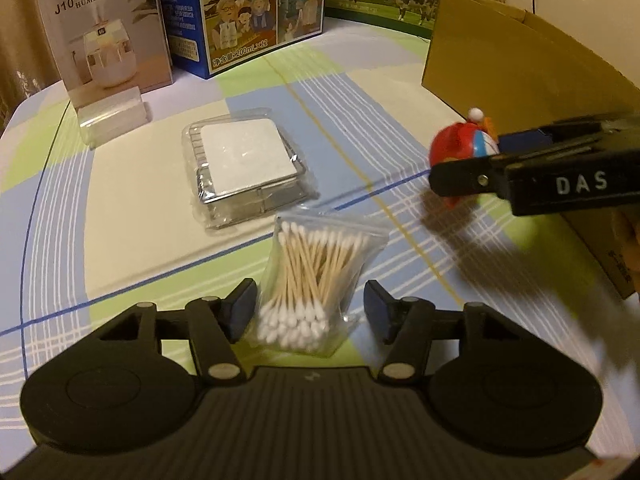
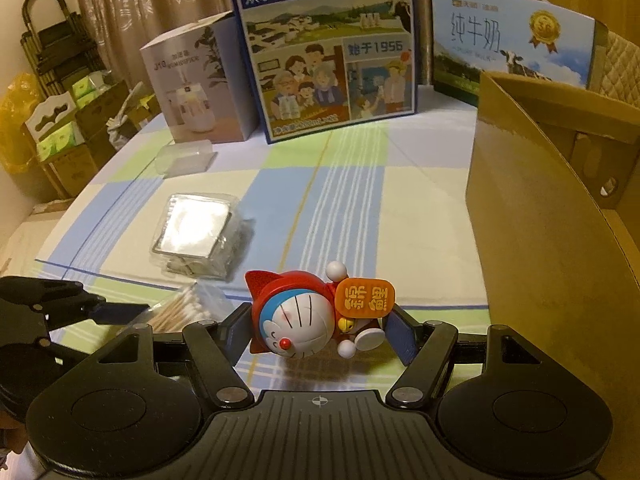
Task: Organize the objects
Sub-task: 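Grasp the bag of cotton swabs with the left tool and lift it while the right tool holds Doraemon, then carry the cotton swab bag with the left tool while the right tool carries Doraemon to the box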
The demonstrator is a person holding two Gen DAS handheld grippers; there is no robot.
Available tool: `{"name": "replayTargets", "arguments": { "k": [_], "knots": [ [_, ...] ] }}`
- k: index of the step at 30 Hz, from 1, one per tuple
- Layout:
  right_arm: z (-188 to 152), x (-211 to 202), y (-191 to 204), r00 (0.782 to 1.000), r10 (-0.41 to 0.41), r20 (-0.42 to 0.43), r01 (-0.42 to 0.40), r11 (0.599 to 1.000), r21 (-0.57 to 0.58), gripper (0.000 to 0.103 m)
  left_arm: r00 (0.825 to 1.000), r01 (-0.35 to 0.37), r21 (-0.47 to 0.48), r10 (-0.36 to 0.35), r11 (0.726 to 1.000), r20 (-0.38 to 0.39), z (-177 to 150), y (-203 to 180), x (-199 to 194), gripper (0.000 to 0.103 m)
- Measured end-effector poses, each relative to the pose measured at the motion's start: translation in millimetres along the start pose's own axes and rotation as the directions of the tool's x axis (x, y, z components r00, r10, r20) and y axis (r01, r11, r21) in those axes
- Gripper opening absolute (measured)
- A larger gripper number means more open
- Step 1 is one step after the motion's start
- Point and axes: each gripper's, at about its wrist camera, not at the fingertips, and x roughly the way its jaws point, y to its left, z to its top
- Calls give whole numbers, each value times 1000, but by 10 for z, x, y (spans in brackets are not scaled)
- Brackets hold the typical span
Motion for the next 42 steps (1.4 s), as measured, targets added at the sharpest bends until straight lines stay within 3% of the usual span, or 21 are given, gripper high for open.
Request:
{"name": "replayTargets", "arguments": {
  "k": [3,8,11,19,29,42],
  "knots": [
    [0,-7,15,1000,5,1,-5,1000,-3,67,1000,-10,-7,10,1000,-2,41,0,30,51],
    [-20,-58,53,1000,17,6,-17,1000,-3,67,1000,-18,-43,18,999,-14,65,21,-1,26],
    [-85,-146,70,1000,20,8,-20,1000,3,67,1000,-15,-79,13,997,-27,41,41,-53,22],
    [-370,-515,127,1000,25,9,-26,1000,3,67,999,-36,-173,33,984,-21,-122,-87,-333,21],
    [-824,-1251,167,999,19,39,-20,1000,13,67,996,-65,-302,80,951,35,-532,-610,-1036,21],
    [-1242,-2155,312,997,13,74,-13,1000,4,67,989,-58,-361,104,931,108,-813,-1166,-1913,21]
  ]
}}
